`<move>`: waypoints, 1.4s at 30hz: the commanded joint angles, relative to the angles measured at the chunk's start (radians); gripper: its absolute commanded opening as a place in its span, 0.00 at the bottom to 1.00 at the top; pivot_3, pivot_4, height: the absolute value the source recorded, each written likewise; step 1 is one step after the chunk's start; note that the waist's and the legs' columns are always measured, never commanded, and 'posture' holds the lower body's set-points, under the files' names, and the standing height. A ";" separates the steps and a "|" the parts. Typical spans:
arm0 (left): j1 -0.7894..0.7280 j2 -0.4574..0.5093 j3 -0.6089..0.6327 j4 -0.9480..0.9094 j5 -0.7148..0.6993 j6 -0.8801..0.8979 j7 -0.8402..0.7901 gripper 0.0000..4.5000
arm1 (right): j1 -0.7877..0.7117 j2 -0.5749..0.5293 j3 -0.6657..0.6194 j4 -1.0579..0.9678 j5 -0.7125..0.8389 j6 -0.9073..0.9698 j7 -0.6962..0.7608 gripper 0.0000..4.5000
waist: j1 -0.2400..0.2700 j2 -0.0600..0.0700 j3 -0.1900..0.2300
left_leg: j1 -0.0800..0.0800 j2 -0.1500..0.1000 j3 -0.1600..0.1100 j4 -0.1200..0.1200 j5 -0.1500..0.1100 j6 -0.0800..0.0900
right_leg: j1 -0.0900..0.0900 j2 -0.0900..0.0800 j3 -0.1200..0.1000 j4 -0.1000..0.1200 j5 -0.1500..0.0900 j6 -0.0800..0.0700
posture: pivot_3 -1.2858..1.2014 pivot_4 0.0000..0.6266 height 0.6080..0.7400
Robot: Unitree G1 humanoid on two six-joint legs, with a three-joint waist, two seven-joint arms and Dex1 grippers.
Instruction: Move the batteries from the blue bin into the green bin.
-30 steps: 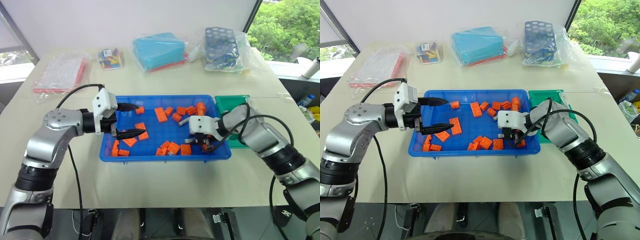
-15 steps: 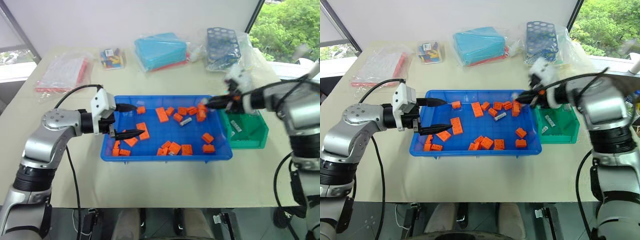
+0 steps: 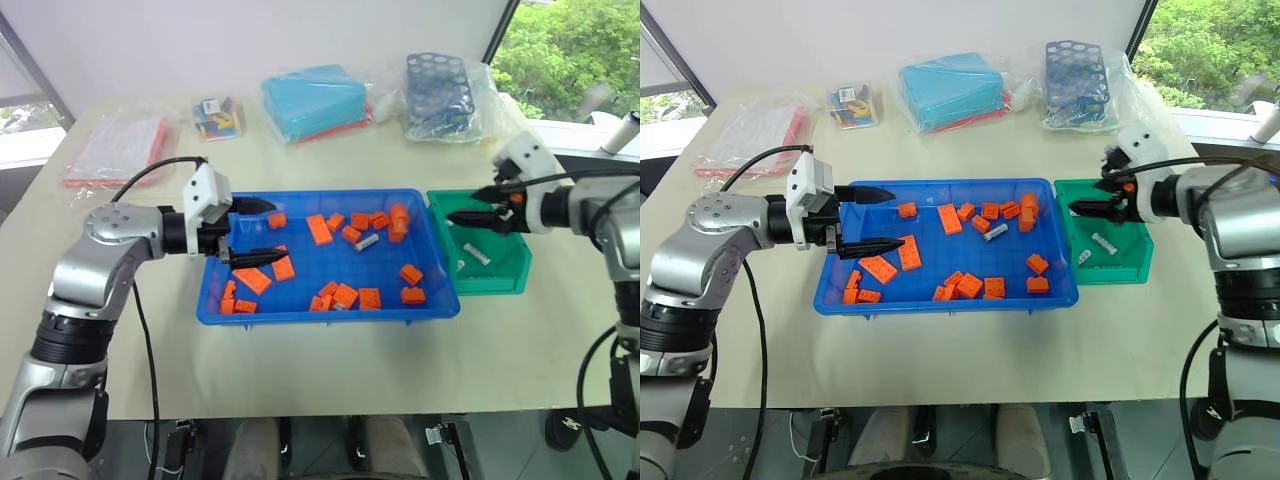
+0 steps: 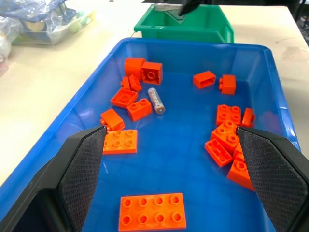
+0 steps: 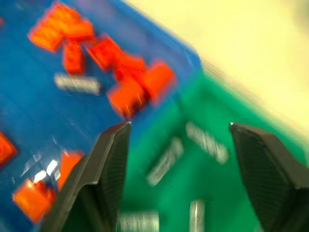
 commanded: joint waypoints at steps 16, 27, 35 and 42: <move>0.050 0.037 0.043 -0.113 -0.022 0.038 0.022 1.00 | -0.171 0.240 0.354 0.392 -0.219 -0.530 0.188 0.75 | 0.004 0.000 0.000 | -0.001 -0.001 0.000 0.001 0.000 0.000 | 0.000 0.000 0.000 0.001 0.000 0.001 | 0.52 0.24 0.98; 0.076 0.043 0.058 -0.147 -0.037 0.058 0.056 1.00 | -0.132 0.295 0.366 0.475 -0.293 -0.608 0.219 0.70 | 0.006 0.000 0.000 | -0.001 0.000 0.000 0.001 0.000 0.000 | 0.000 0.000 0.000 0.001 0.000 0.001 | 0.52 0.24 0.98; 0.071 0.042 0.057 -0.145 -0.037 0.052 0.059 1.00 | -0.044 0.268 0.327 0.322 -0.275 -0.532 0.233 0.01 | 0.006 0.000 0.000 | 0.000 0.000 0.000 0.001 0.000 0.000 | 0.001 0.000 0.000 0.002 0.000 0.001 | 0.52 0.24 0.98; 0.082 0.038 0.058 -0.152 -0.038 0.046 0.061 1.00 | 0.030 0.192 0.175 -0.011 -0.170 -0.255 0.197 0.01 | 0.008 0.000 0.000 | 0.000 0.000 -0.001 0.001 0.000 0.000 | 0.001 -0.001 0.000 0.002 0.001 0.001 | 0.52 0.24 0.98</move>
